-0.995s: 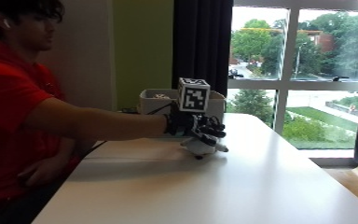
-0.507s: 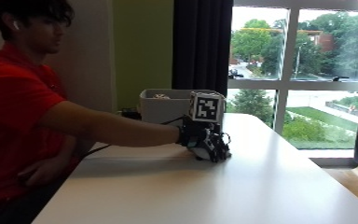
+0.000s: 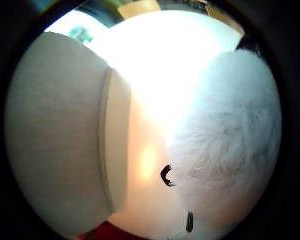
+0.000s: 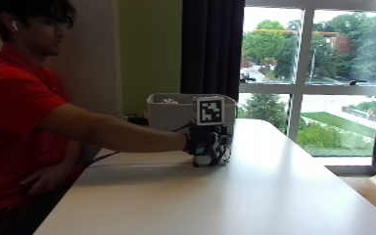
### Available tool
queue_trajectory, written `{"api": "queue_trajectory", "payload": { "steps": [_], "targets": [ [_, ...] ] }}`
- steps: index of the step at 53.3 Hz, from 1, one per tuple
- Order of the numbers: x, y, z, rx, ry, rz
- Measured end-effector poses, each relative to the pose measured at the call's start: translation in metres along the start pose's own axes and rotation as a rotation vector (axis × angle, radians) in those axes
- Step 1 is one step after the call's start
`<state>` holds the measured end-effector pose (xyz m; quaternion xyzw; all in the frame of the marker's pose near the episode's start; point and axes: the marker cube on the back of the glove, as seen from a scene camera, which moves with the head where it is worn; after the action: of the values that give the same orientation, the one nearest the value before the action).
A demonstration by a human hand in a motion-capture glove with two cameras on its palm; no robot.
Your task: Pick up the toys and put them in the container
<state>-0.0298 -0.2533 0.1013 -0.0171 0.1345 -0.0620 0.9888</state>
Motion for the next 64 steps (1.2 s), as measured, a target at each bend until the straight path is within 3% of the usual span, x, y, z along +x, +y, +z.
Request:
{"api": "queue_trajectory", "payload": {
  "steps": [10,26,47,58,64],
  "targets": [
    [-0.006,0.012,-0.018,-0.012,-0.115,0.062],
    [-0.028,0.027,-0.134,0.197,-0.153,-0.083],
    [-0.167,0.045,-0.296,0.321,-0.331,-0.309],
    [-0.222,0.055,-0.309,0.336,-0.272,-0.376],
    [-0.234,0.055,-0.297,0.26,-0.242,-0.389]
  ]
}}
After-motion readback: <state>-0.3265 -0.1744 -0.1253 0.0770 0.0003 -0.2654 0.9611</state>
